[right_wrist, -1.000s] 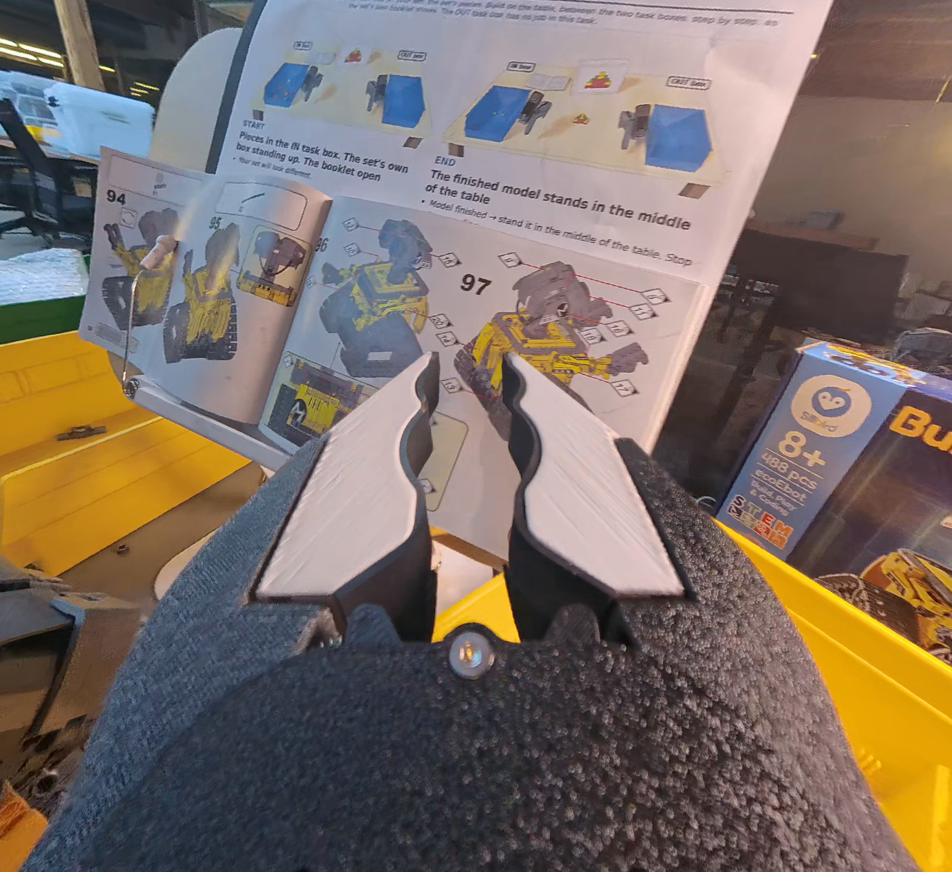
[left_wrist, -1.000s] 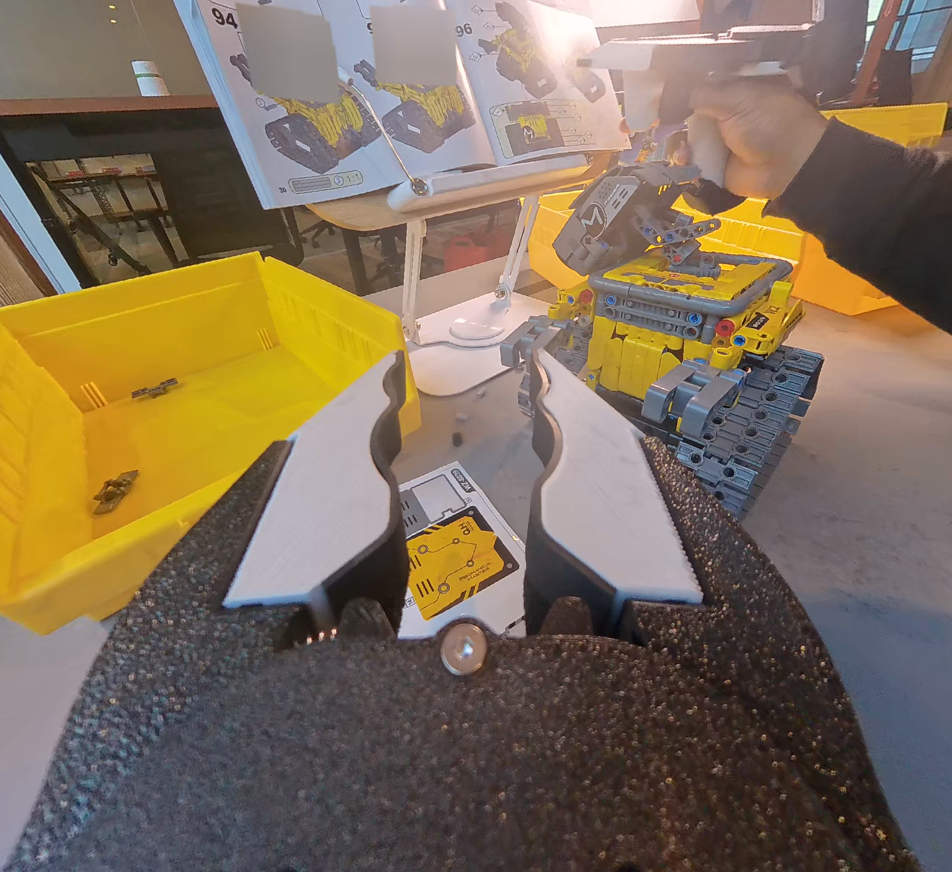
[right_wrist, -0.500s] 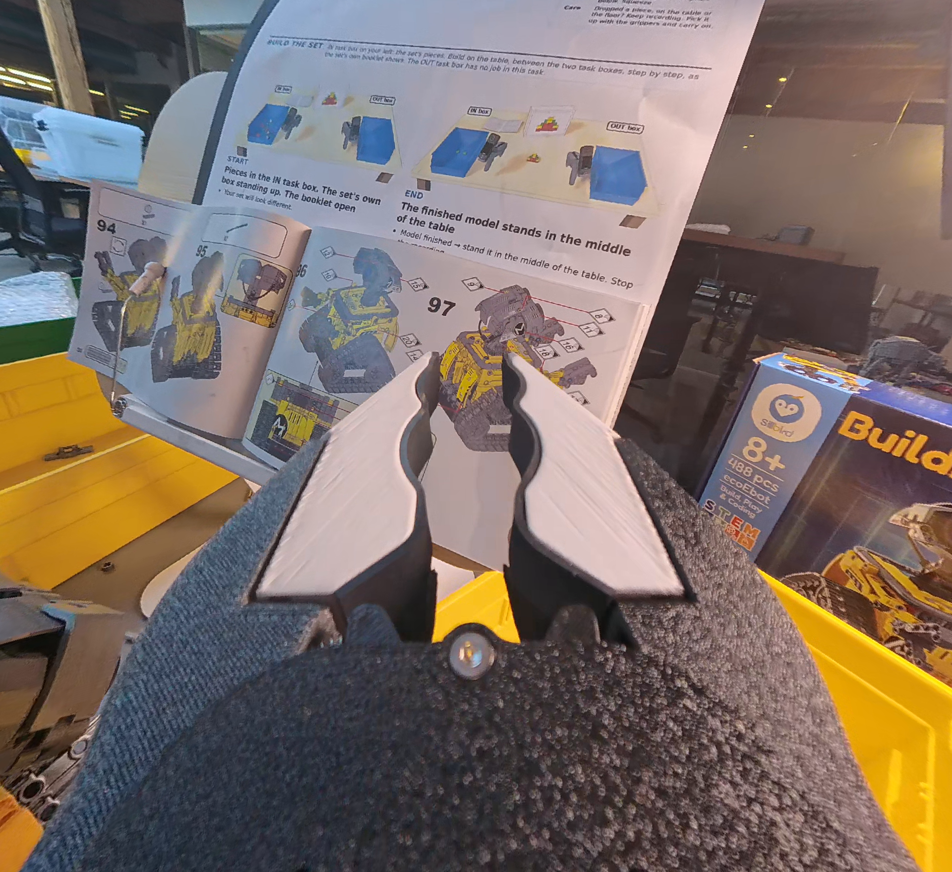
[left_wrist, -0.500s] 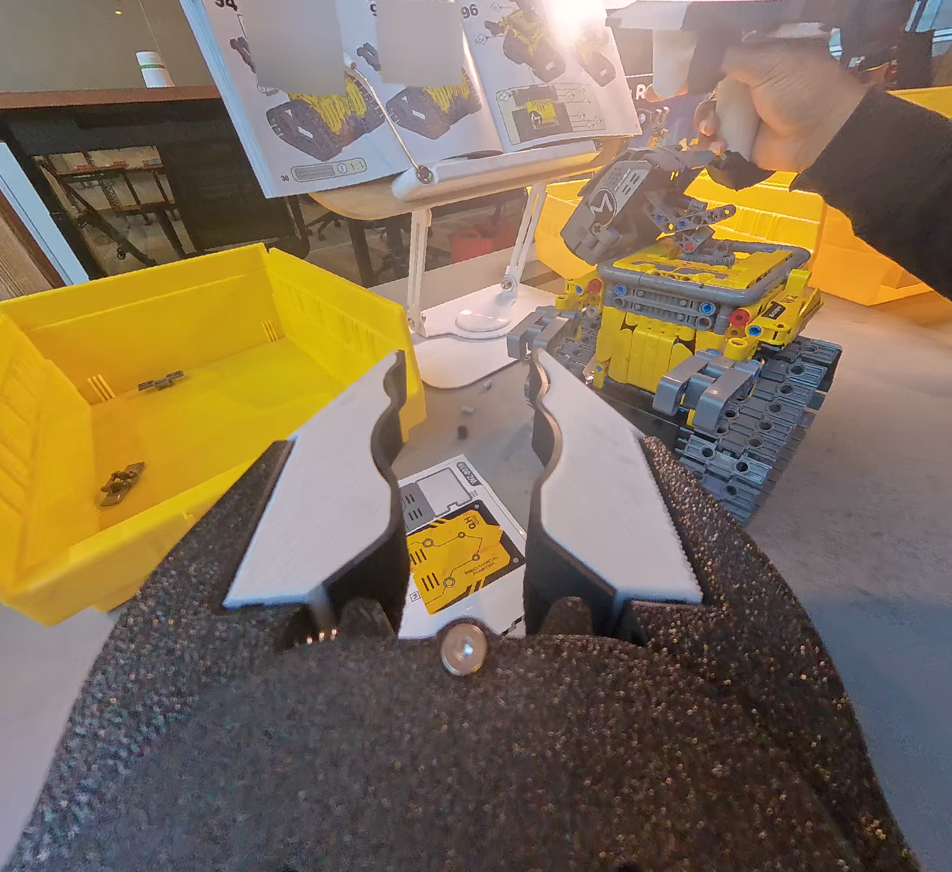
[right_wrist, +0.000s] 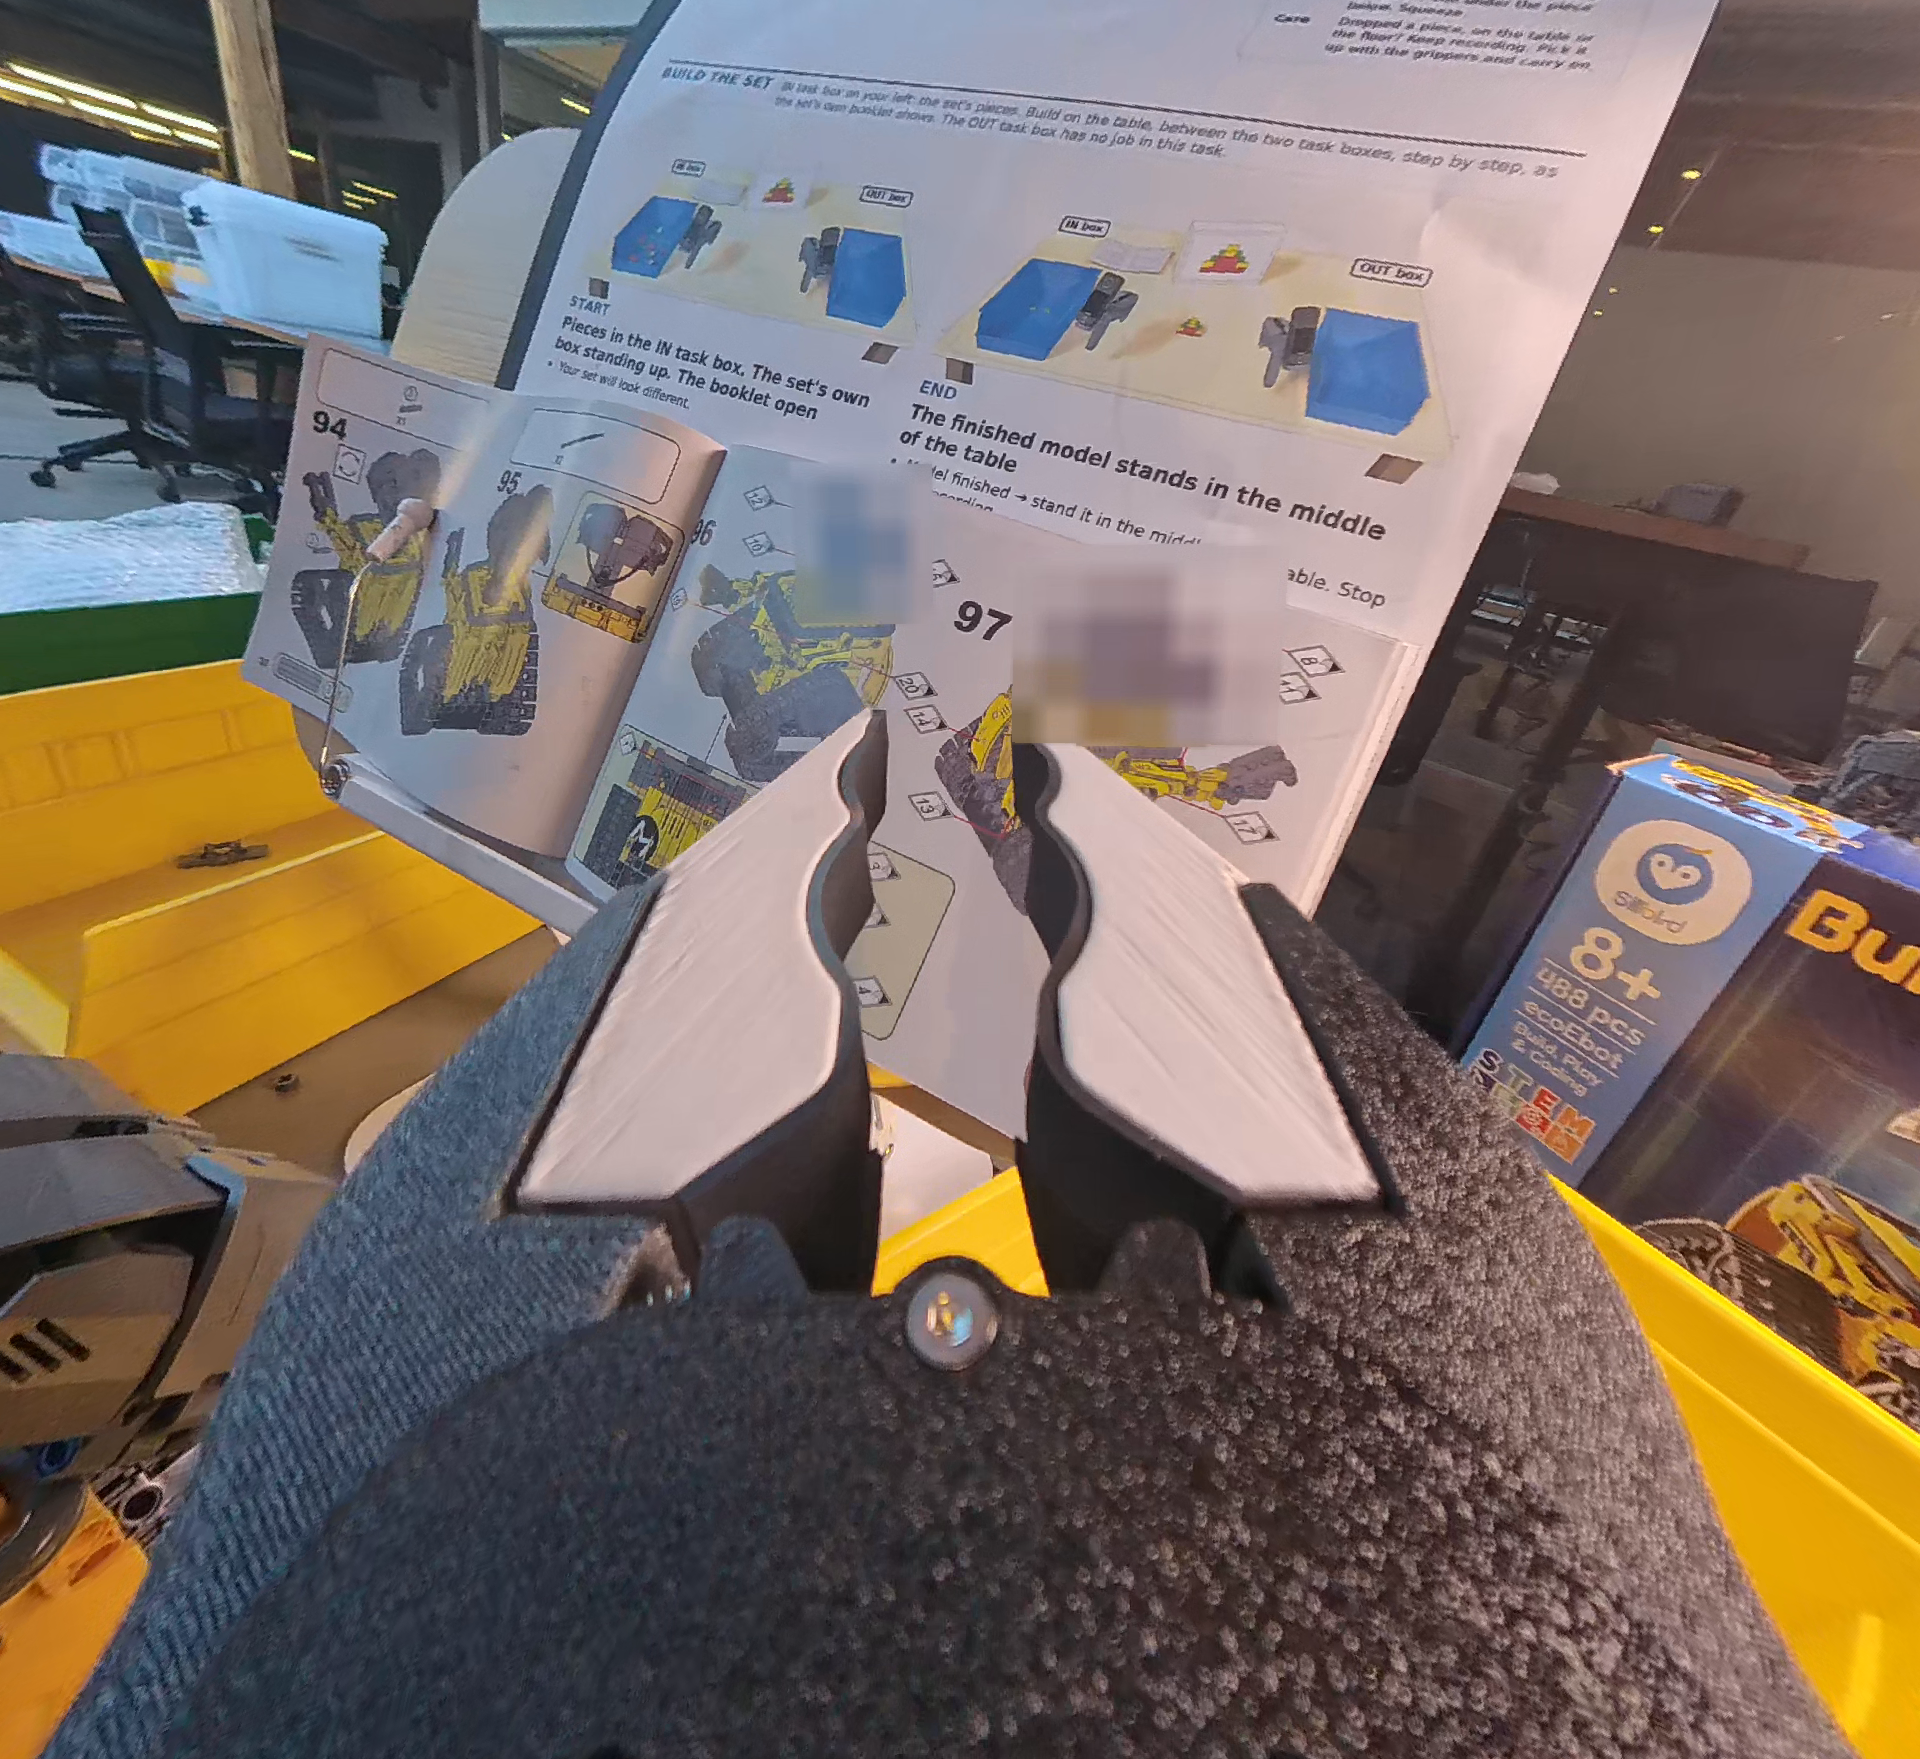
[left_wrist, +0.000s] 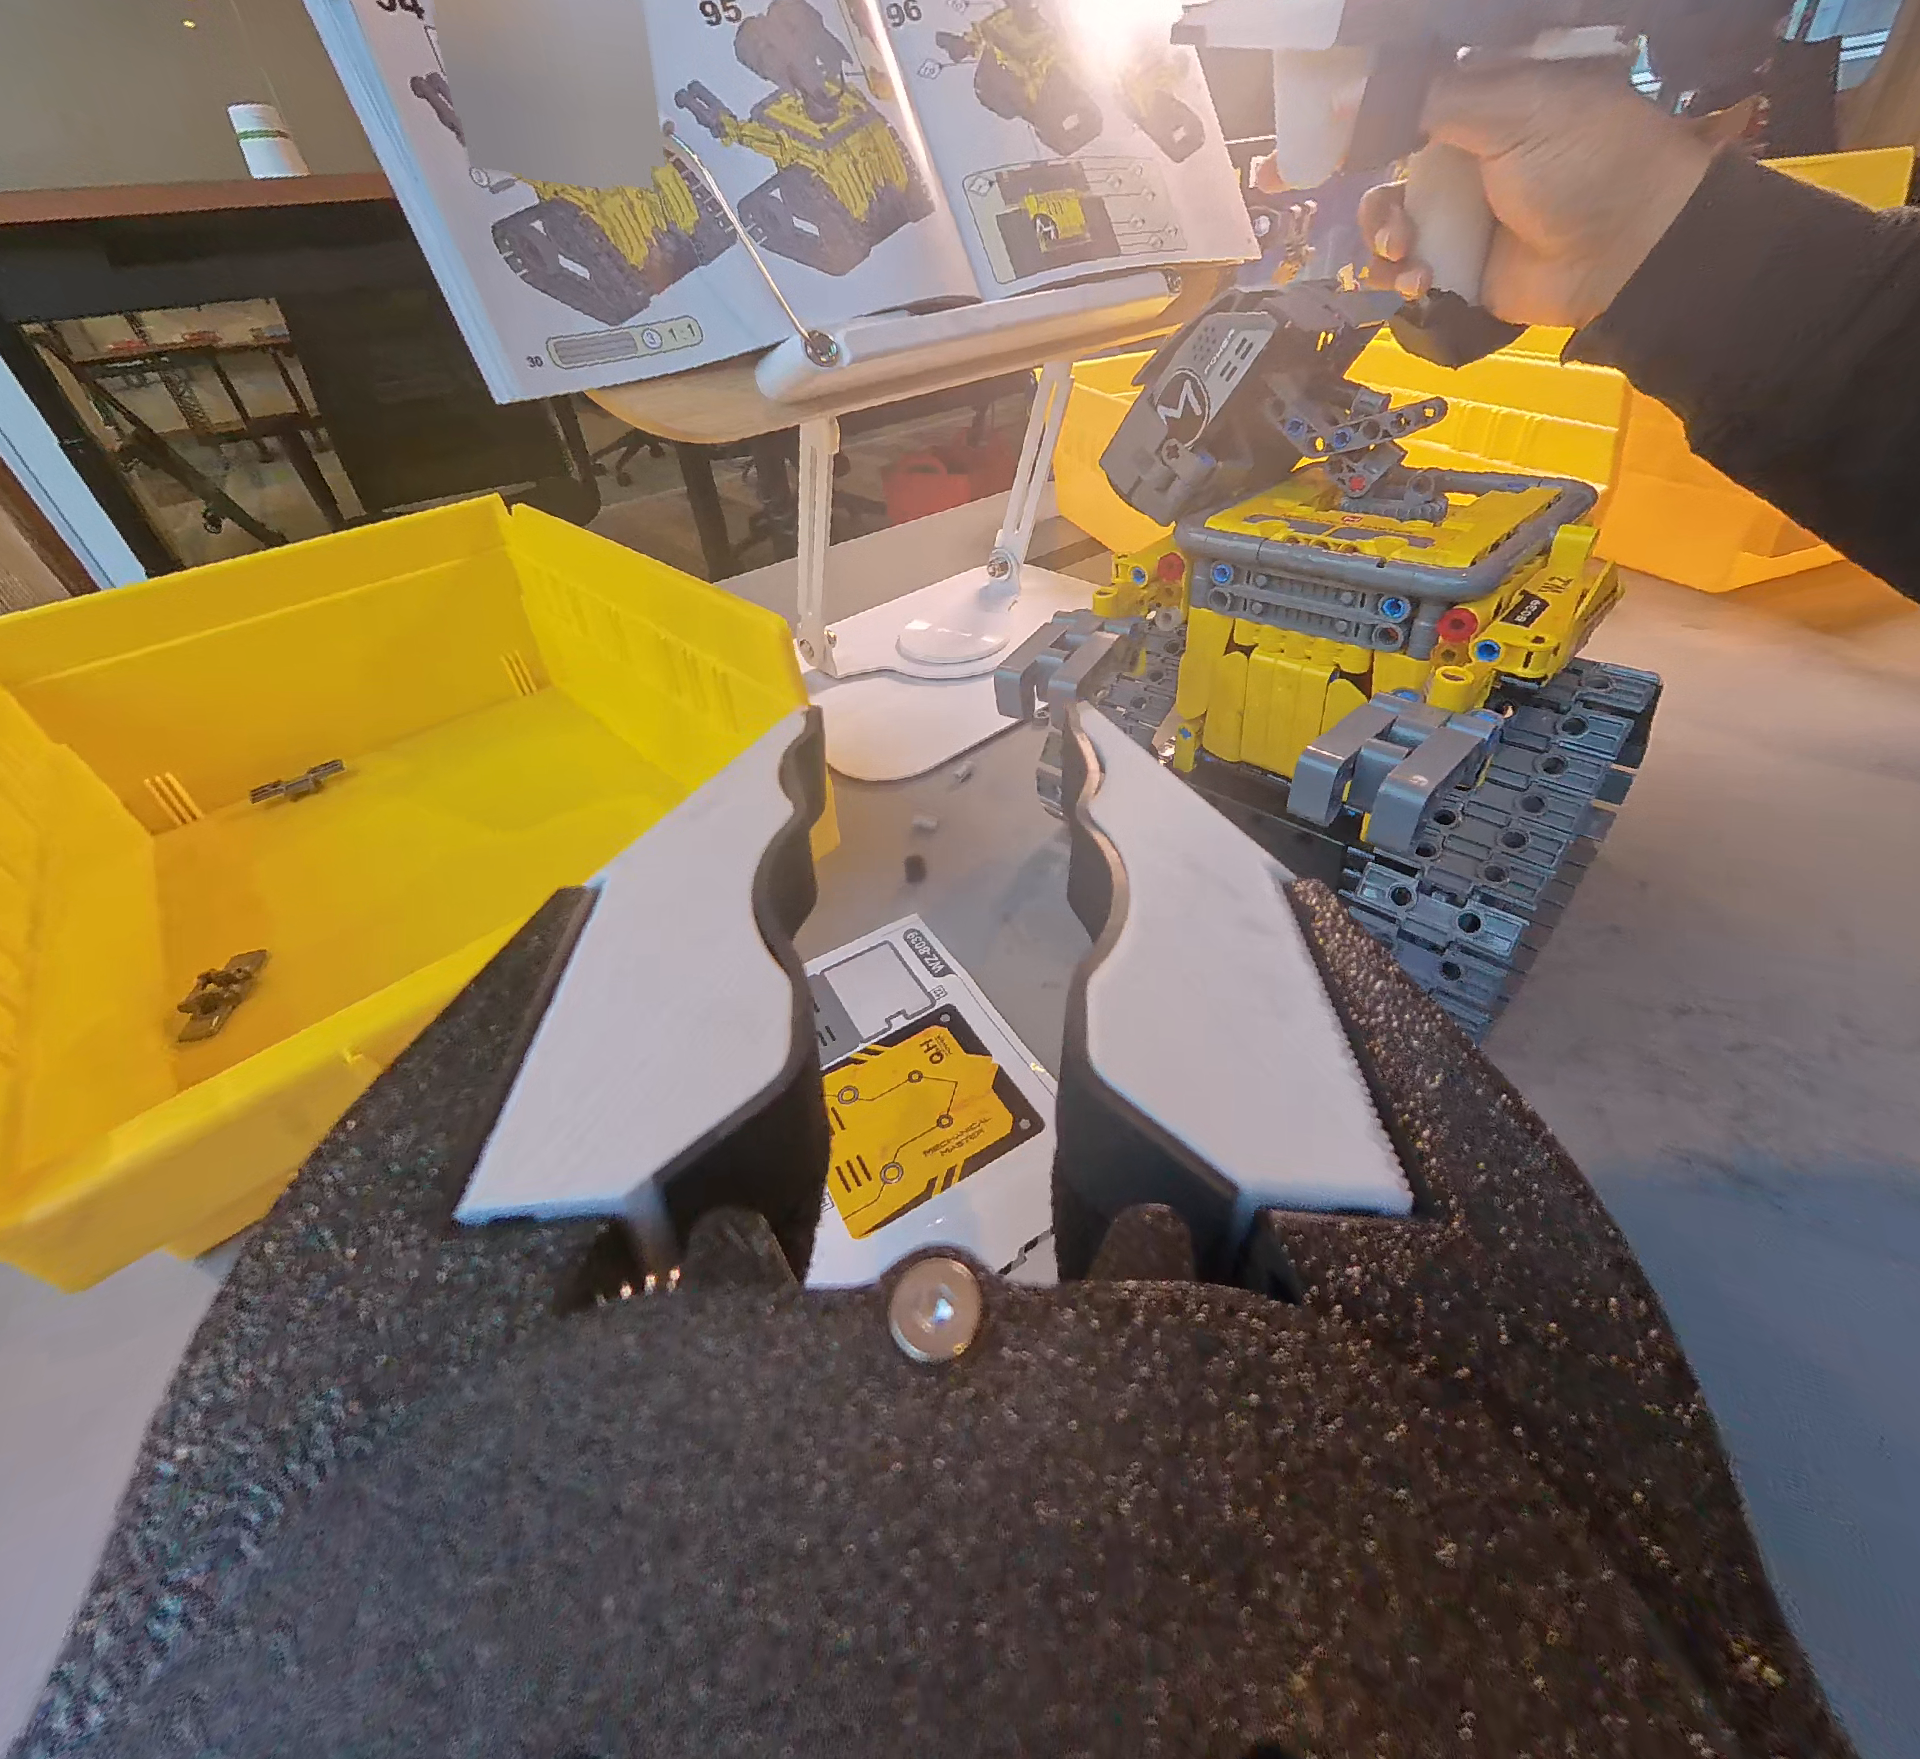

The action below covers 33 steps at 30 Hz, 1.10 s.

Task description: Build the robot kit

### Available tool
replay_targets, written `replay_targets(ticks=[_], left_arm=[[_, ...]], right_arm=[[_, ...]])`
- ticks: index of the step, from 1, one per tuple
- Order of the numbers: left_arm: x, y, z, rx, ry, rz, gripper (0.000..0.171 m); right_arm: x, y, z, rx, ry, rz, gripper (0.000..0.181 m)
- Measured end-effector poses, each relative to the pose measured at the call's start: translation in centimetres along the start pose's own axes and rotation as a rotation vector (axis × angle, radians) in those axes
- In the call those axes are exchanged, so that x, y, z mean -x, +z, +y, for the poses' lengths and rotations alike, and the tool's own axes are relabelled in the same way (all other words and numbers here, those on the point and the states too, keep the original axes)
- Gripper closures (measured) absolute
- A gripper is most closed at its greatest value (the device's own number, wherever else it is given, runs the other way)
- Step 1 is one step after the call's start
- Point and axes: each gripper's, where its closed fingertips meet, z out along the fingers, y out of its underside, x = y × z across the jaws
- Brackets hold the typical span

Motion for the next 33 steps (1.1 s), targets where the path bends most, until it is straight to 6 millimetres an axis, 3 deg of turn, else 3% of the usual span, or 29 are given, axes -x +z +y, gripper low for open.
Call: replay_targets(ticks=[8,14,17,19,22,24,26,33], left_arm=[[-0.1,-0.1,-0.3,-0.016,-0.006,0.009,0.127],[-0.1,-0.1,-0.4,-0.020,-0.005,0.008,0.127],[-0.1,-0.2,-0.4,-0.023,-0.004,0.008,0.127],[-0.2,-0.1,-0.4,-0.021,-0.005,0.011,0.127],[-0.3,-0.1,-0.3,-0.018,-0.002,0.015,0.127],[-0.3,0.0,-0.3,-0.016,0.003,0.015,0.127],[-0.3,-0.1,-0.3,-0.017,0.006,0.013,0.127],[-0.2,-0.3,-0.5,-0.021,0.006,0.010,0.128]], right_arm=[[0.6,0.2,0.4,0.006,0.024,-0.056,0.158],[4.2,-0.5,-0.1,0.000,0.049,-0.311,0.158],[9.0,-3.0,0.2,0.051,0.007,-0.630,0.155],[12.7,-6.2,1.1,0.158,0.028,-0.903,0.123],[15.6,-8.3,3.3,0.321,-0.017,-1.052,0.094],[16.9,-8.6,5.3,0.421,-0.078,-1.077,0.091],[17.2,-7.5,7.0,0.477,-0.140,-1.020,0.100],[15.8,-6.8,6.9,0.553,-0.162,-0.908,0.130]])
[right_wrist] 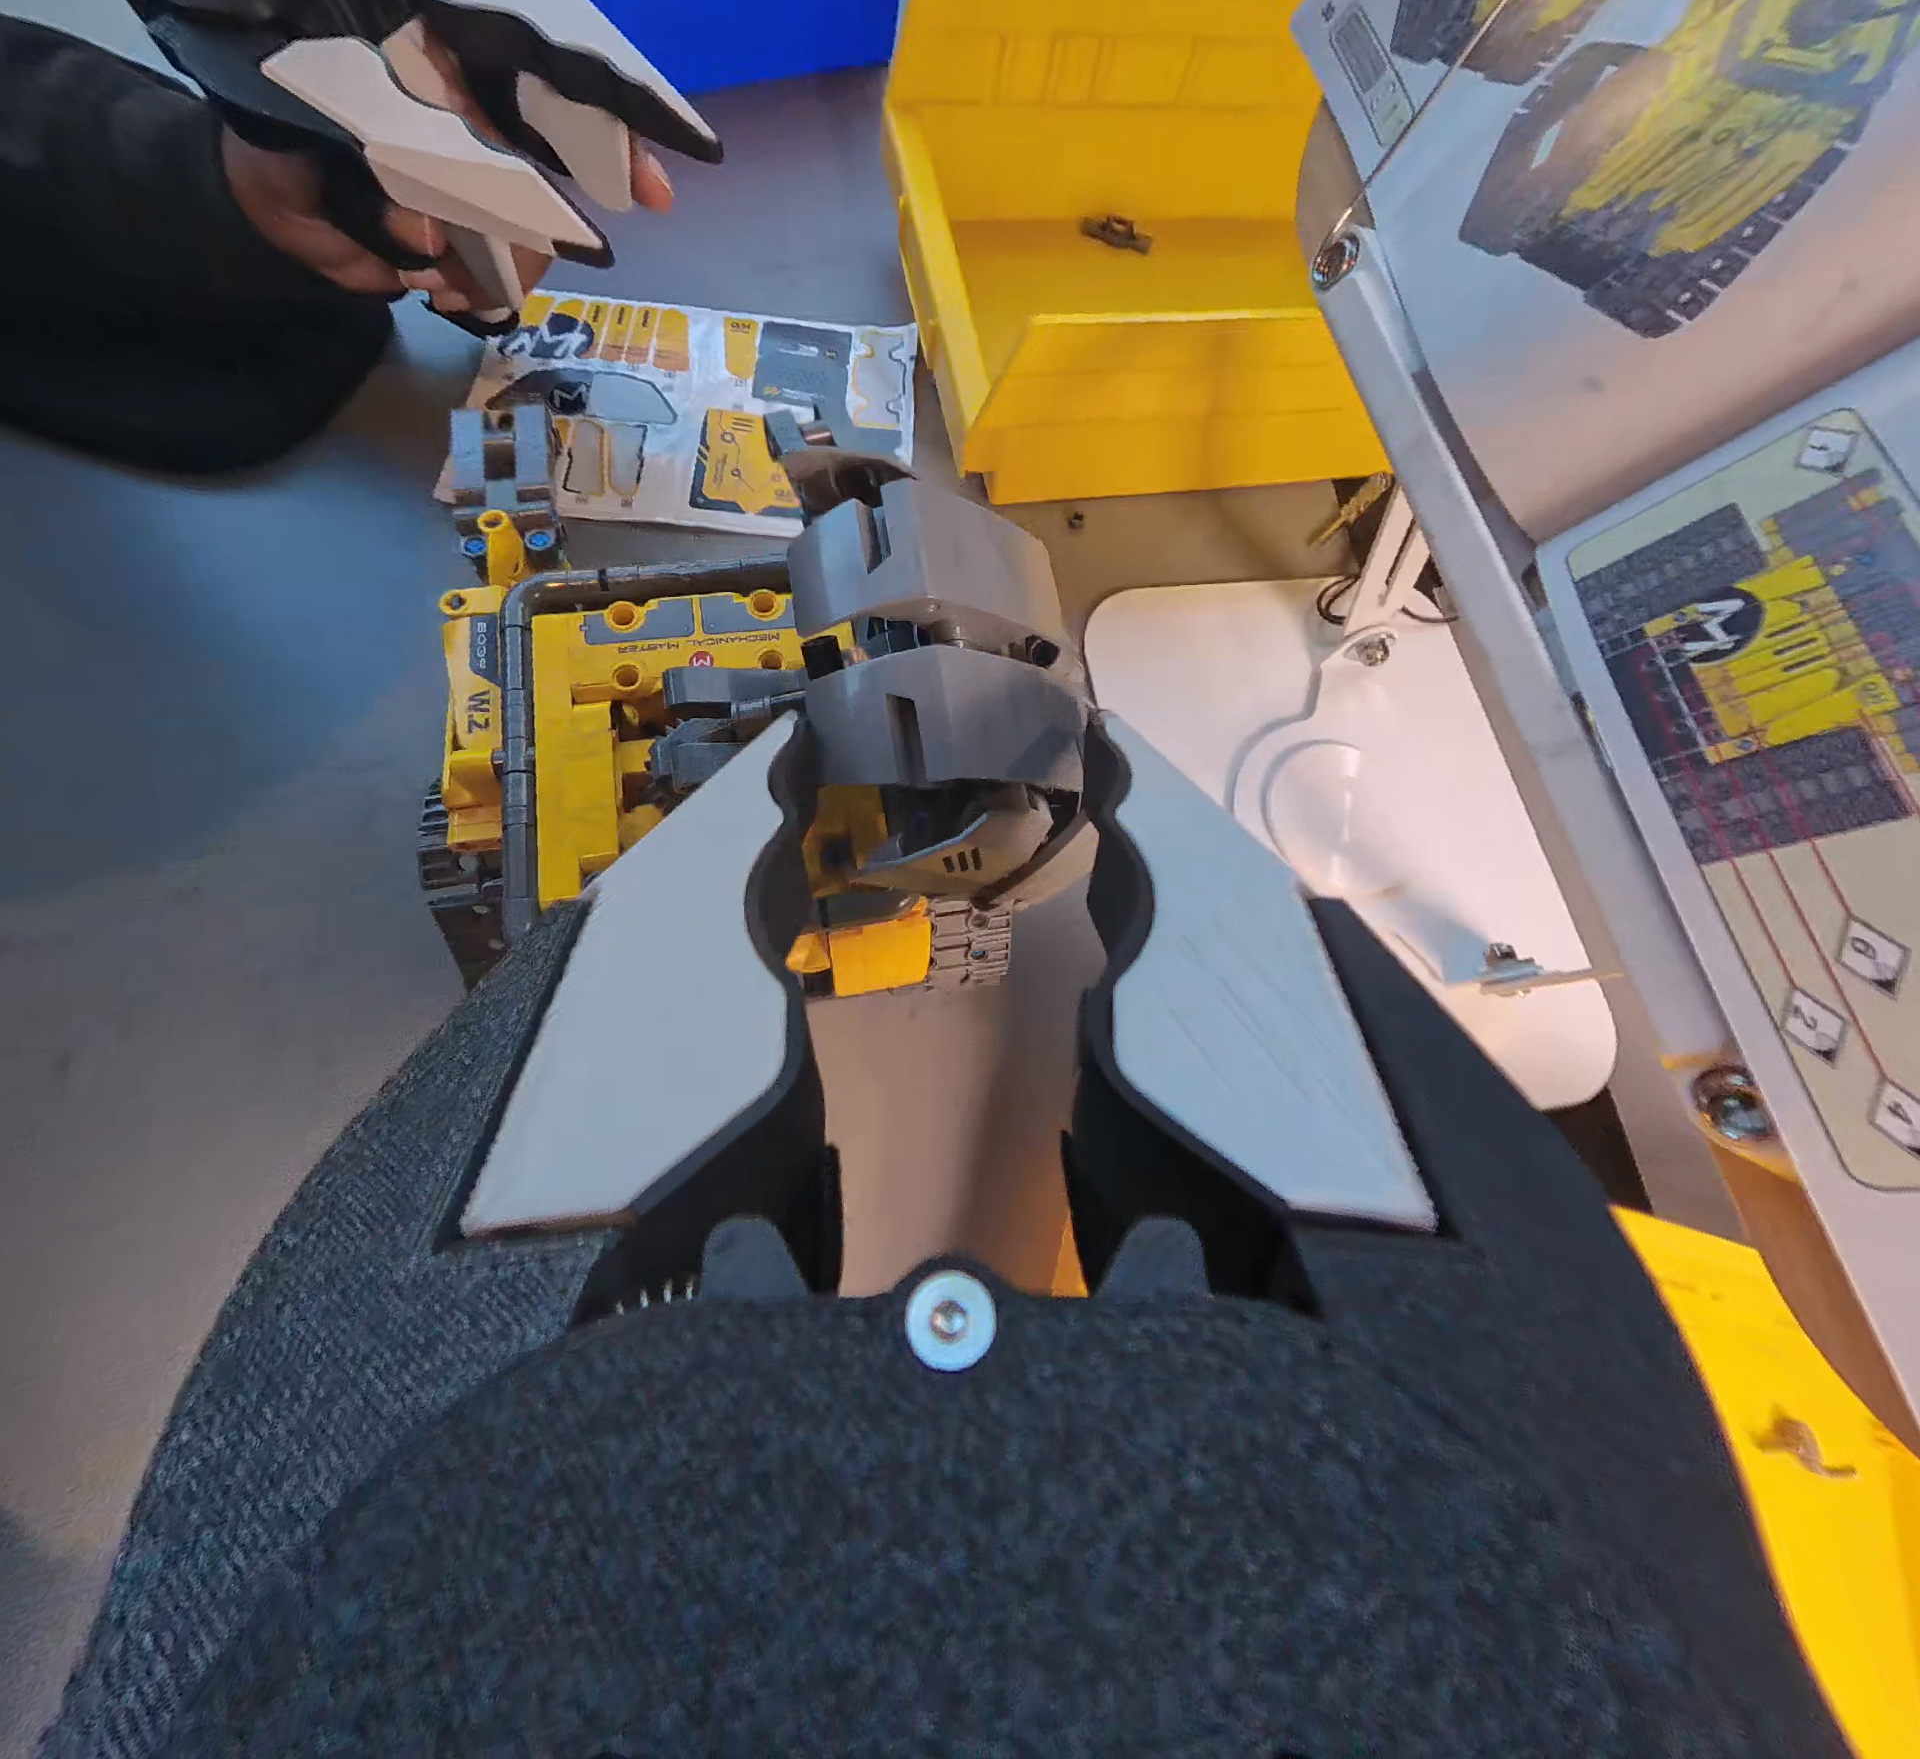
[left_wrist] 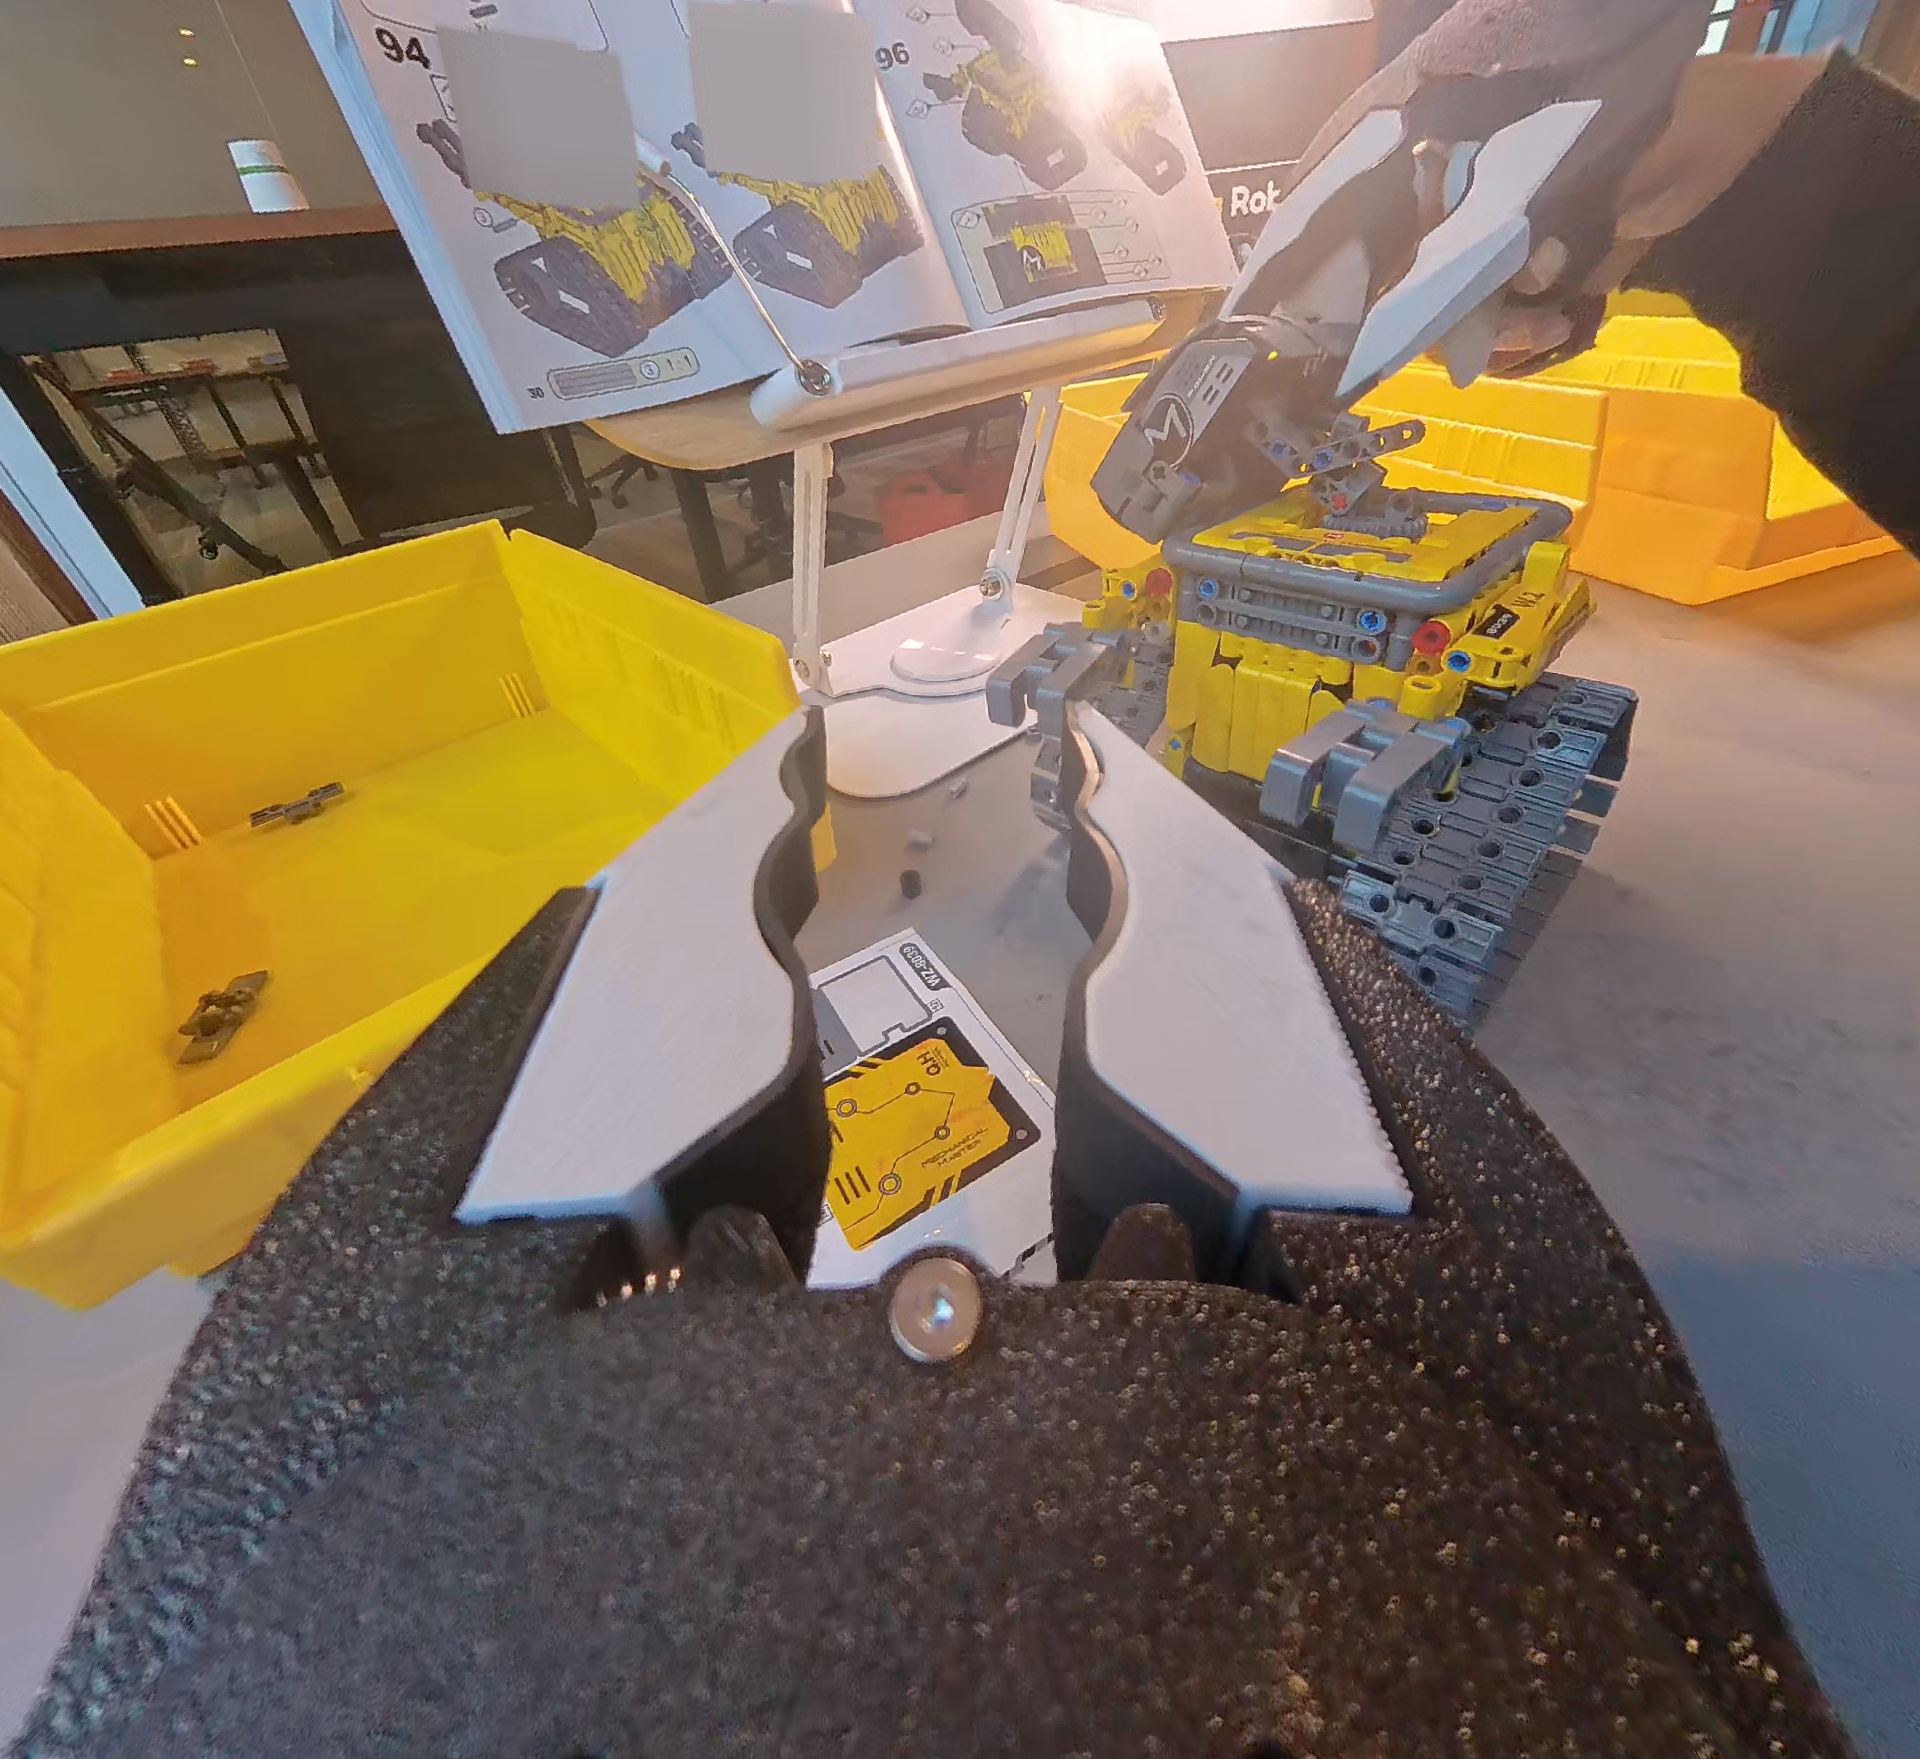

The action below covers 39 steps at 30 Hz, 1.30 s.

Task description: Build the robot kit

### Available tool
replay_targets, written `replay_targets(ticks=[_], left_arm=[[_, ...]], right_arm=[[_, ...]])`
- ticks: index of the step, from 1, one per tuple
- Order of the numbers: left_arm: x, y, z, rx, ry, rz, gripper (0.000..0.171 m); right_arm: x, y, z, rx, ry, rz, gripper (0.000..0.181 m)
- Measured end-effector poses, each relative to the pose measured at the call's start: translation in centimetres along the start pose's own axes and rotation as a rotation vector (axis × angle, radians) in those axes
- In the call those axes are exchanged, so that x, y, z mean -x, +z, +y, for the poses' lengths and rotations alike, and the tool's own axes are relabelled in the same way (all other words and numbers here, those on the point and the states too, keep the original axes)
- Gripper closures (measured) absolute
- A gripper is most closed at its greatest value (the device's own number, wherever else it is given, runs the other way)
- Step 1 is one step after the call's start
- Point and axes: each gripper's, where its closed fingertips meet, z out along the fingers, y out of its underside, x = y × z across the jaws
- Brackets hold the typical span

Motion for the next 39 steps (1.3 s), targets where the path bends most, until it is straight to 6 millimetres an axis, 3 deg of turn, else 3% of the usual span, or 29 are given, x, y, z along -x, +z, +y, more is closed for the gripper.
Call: replay_targets(ticks=[5,10,12,14,16,19,21,23,27,32,36,39], left_arm=[[-0.3,0.2,0.3,0.014,0.019,0.007,0.128],[-1.4,0.1,0.0,-0.005,0.054,0.048,0.129],[-2.9,-0.1,-0.7,-0.038,0.077,0.108,0.129],[-5.2,-0.2,-1.4,-0.064,0.106,0.196,0.131],[-8.1,0.0,-1.6,-0.055,0.124,0.301,0.125],[-12.0,1.2,-0.7,0.018,0.199,0.400,0.103],[-12.6,2.8,0.5,0.088,0.306,0.366,0.103],[-12.0,4.5,1.8,0.157,0.351,0.313,0.111],[-9.5,6.2,2.8,0.178,0.344,0.287,0.120],[-4.5,8.3,3.7,0.265,0.311,0.137,0.126],[-2.8,7.9,3.4,0.272,0.231,0.143,0.126],[-2.8,6.4,2.9,0.240,0.156,0.182,0.124]], right_arm=[[0.3,-0.9,0.7,0.150,0.015,0.088,0.131],[3.2,-3.9,2.5,0.366,-0.014,0.117,0.131],[4.7,-5.3,2.3,0.361,-0.076,0.090,0.136],[4.8,-6.4,0.8,0.251,-0.099,0.097,0.123],[4.4,-7.1,1.1,0.200,-0.088,0.079,0.109],[4.6,-6.3,1.8,0.127,-0.043,-0.033,0.091],[5.0,-4.6,2.7,0.134,-0.006,-0.112,0.092],[4.9,-3.0,4.6,0.238,0.058,-0.122,0.101],[4.9,-2.6,4.7,0.288,0.119,-0.029,0.102],[5.5,-2.6,4.7,0.293,0.221,0.168,0.107],[8.1,-2.4,4.3,0.235,0.155,0.171,0.100],[8.1,-1.9,5.9,0.248,0.109,0.216,0.109]])
